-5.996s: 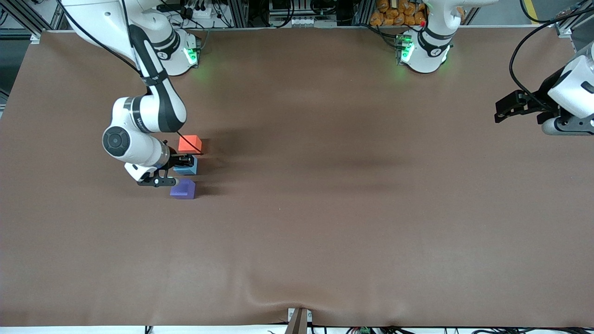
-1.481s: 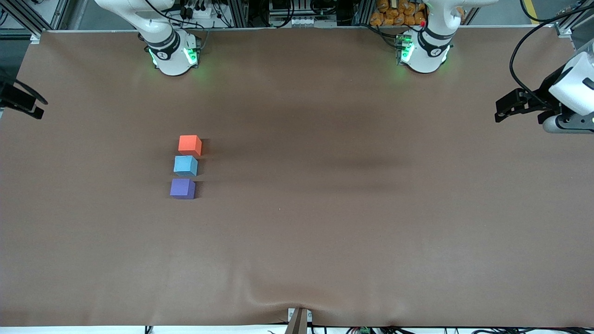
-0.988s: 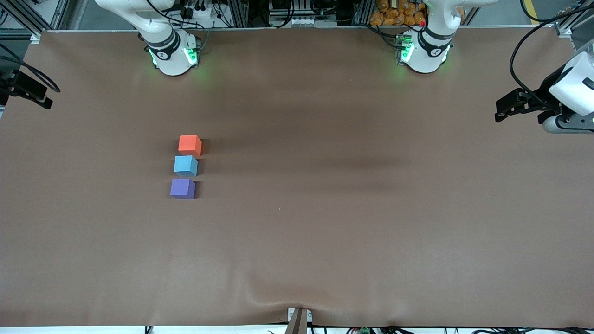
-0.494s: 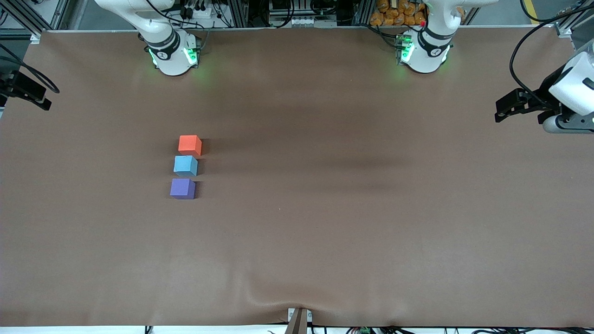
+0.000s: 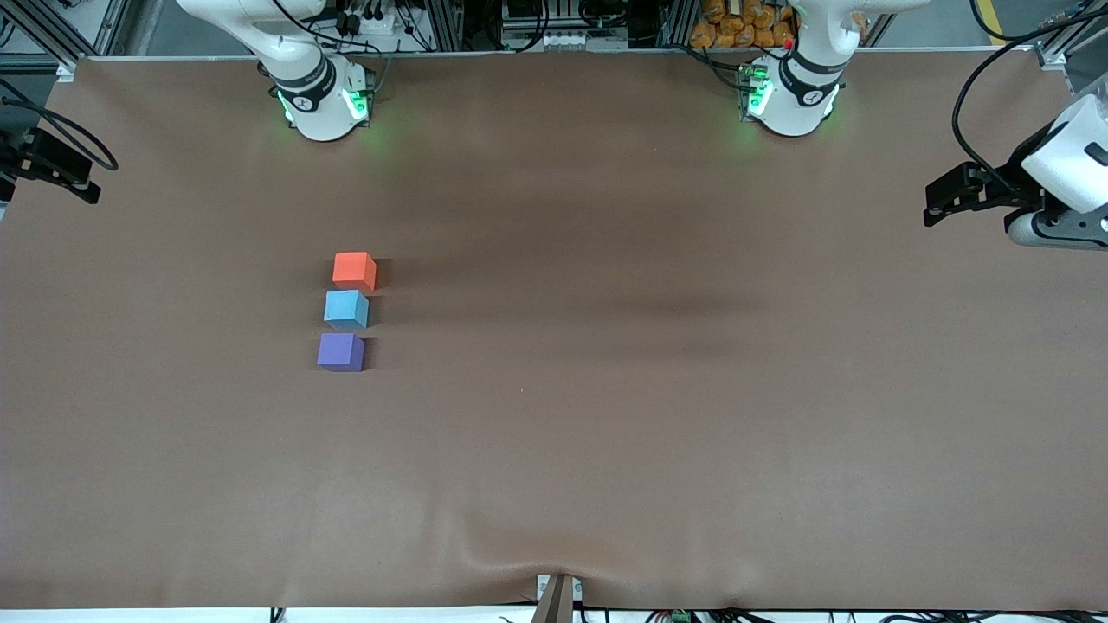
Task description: Place blue block between orange and purple blocks
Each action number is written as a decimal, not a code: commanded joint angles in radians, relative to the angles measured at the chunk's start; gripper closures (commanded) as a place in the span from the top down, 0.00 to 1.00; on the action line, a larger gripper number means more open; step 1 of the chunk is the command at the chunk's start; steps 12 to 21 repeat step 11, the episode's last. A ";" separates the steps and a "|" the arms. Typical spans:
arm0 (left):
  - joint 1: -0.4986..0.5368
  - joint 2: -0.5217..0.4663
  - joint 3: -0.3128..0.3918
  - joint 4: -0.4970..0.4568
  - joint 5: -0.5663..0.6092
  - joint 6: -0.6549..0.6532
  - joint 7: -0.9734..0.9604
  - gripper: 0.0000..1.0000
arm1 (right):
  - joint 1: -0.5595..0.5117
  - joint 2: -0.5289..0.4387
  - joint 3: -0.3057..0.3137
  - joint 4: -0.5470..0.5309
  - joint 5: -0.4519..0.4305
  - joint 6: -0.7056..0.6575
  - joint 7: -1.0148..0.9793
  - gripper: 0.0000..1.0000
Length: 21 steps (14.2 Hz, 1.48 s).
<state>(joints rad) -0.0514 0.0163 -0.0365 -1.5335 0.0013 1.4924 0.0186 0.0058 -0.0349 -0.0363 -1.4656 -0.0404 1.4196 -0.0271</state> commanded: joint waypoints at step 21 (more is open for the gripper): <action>0.004 -0.006 -0.002 0.001 0.011 -0.007 0.006 1.00 | -0.030 -0.017 0.042 -0.010 -0.006 0.007 -0.011 1.00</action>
